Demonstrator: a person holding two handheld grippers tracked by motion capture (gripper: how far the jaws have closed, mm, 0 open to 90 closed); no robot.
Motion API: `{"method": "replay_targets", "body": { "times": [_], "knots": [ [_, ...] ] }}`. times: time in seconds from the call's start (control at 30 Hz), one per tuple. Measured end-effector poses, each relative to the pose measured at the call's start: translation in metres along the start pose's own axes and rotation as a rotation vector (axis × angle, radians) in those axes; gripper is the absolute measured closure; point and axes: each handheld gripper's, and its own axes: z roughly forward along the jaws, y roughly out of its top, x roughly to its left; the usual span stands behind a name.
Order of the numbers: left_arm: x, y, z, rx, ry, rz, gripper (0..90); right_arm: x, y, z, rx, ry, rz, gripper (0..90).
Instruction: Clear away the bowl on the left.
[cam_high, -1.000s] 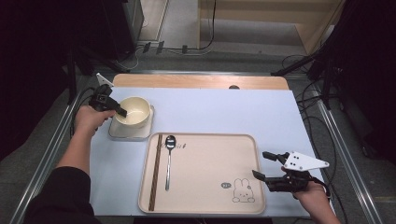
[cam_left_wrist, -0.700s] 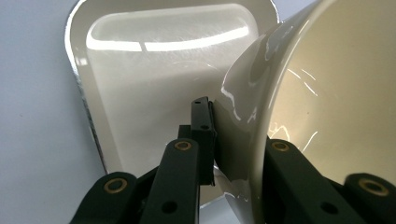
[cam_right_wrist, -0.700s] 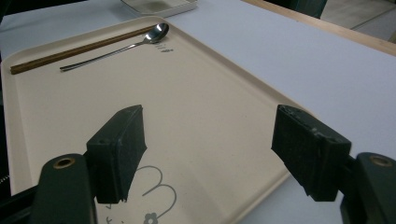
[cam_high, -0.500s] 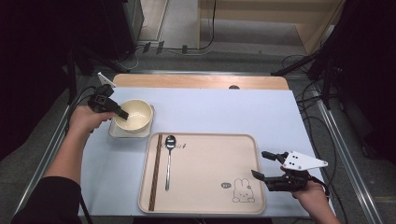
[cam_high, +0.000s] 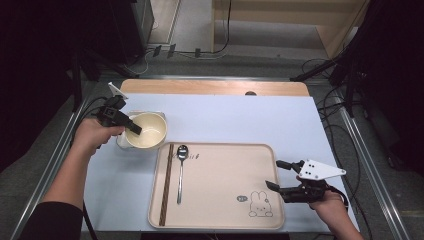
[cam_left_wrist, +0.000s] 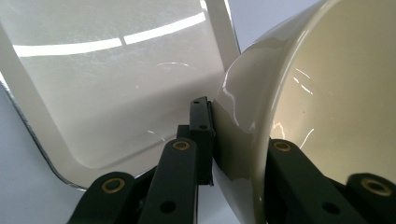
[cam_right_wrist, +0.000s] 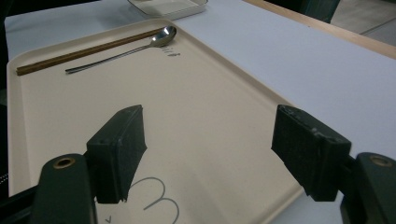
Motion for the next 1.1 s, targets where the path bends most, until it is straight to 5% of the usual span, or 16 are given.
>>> {"method": "replay_targets", "body": {
  "times": [1.1],
  "knots": [
    [-0.041, -0.032, 0.021, 0.007, -0.067, 0.064, 80.9, -0.002, 0.003, 0.009, 0.009, 0.021, -0.002, 25.8]
  ]
}}
